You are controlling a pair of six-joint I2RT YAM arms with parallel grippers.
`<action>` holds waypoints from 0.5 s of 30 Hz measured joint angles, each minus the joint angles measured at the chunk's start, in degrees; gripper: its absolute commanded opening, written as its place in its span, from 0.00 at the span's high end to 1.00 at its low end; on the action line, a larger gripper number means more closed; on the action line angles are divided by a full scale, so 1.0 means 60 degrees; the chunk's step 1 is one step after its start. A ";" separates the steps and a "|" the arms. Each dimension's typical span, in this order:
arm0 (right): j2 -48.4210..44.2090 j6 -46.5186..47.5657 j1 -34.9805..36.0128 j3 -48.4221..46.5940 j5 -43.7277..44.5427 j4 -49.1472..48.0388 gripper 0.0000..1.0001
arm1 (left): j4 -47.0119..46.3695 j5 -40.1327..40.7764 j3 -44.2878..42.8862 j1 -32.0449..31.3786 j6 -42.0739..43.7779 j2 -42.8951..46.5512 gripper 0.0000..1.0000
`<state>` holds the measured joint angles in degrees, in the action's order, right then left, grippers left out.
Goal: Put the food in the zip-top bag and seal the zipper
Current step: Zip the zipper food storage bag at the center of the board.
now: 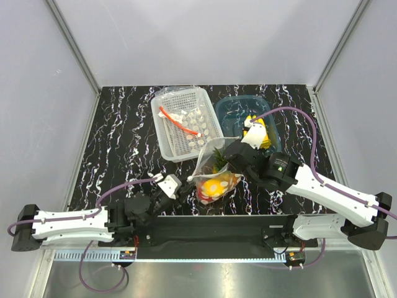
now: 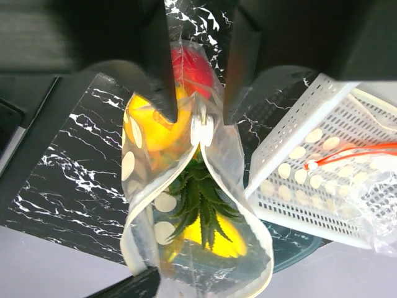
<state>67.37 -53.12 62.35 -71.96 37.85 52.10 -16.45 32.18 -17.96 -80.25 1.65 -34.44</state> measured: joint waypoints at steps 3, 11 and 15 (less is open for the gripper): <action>0.0000 0.0000 0.0000 0.0000 -0.0004 0.0000 1.00 | -0.0018 -0.0248 0.0000 0.0270 -0.0022 -0.0069 0.97; -0.0051 0.1027 -0.0018 0.0000 -0.0328 -0.0171 0.41 | 0.0146 -0.0889 -0.0062 0.0681 -0.0055 -0.0113 1.00; -0.0441 0.2881 -0.0025 0.0149 -0.1286 -0.1177 0.50 | 0.0142 -0.1730 0.0379 0.1628 -0.0350 0.0936 1.00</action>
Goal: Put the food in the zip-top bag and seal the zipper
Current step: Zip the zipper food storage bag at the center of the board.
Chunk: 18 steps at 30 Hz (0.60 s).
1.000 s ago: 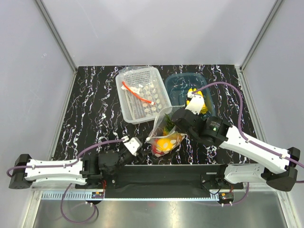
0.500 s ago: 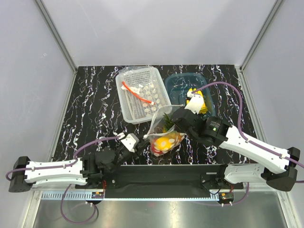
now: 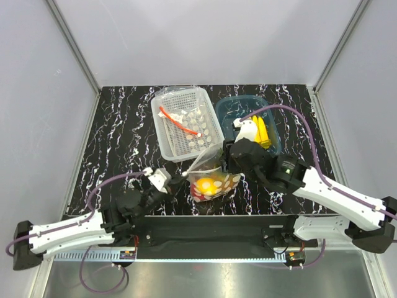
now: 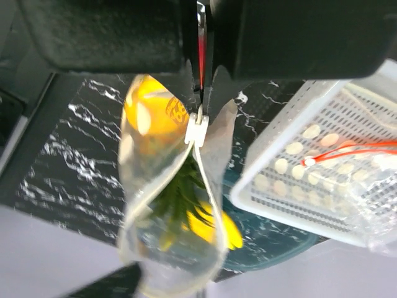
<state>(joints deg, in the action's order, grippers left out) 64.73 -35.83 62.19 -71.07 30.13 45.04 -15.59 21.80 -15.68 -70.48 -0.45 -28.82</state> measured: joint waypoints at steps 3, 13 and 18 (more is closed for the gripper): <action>-0.0291 0.1450 -0.0007 0.0058 -0.1053 -0.0805 0.45 | 0.0076 -0.0954 0.0087 0.1126 -0.0335 0.0506 1.00; 0.1078 0.6776 -0.0011 -0.0572 -0.4965 -0.2116 0.47 | -0.0146 -0.4113 -0.0098 0.2783 -0.1002 -0.1002 1.00; 0.1982 0.8448 -0.0011 -0.1519 -0.6007 -0.1694 0.48 | -0.0382 -0.5173 -0.0098 0.3570 -0.1297 -0.0969 1.00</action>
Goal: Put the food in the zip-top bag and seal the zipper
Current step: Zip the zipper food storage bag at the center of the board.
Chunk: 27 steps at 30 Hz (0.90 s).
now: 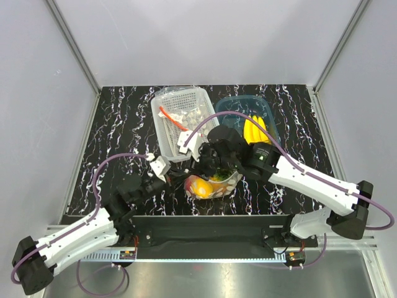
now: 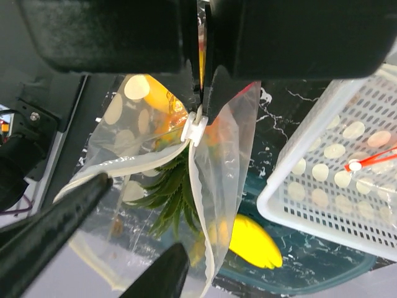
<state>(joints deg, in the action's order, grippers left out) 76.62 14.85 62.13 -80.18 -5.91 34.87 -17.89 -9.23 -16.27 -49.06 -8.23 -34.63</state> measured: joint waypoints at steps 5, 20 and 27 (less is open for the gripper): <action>0.0474 0.1173 0.0000 -0.0463 -0.1005 0.0517 0.60 | -0.0040 -0.0521 0.0000 0.0197 -0.0200 0.0306 1.00; 0.1639 0.2433 -0.0160 -0.1428 -0.2262 0.1381 0.85 | 0.0390 -0.0707 0.0004 0.0229 -0.0211 0.1180 1.00; 0.1708 0.2488 -0.0222 -0.1443 -0.2302 0.1392 0.92 | 0.0448 -0.0637 0.0004 0.0233 -0.0215 0.1184 1.00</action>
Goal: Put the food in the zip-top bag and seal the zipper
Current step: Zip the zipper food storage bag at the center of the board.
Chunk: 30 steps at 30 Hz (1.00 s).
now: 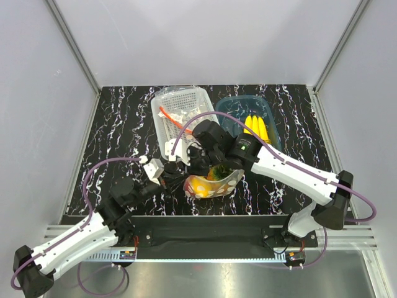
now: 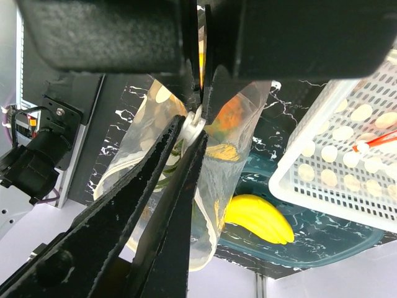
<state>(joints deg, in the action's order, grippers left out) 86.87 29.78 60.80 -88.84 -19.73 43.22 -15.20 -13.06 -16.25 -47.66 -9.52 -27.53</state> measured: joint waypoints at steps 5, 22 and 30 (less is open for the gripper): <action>0.0007 -0.0011 -0.0157 0.0000 -0.0215 -0.0025 1.00 | 0.0015 0.0375 0.0142 -0.0004 -0.0040 0.0321 1.00; -0.0353 -0.0554 -0.0954 0.0477 0.0131 0.0288 1.00 | 0.1705 0.4331 0.0557 0.0546 -0.1541 0.1974 1.00; -0.1778 -0.1319 -0.1038 0.1475 0.0688 0.0532 1.00 | 0.2634 0.5923 0.0550 0.0623 -0.2109 0.2521 1.00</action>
<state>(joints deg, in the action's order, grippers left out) 76.20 21.87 54.57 -79.99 -15.59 46.41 0.60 22.48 -12.95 -43.92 -22.17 -12.40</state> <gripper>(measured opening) 0.156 0.008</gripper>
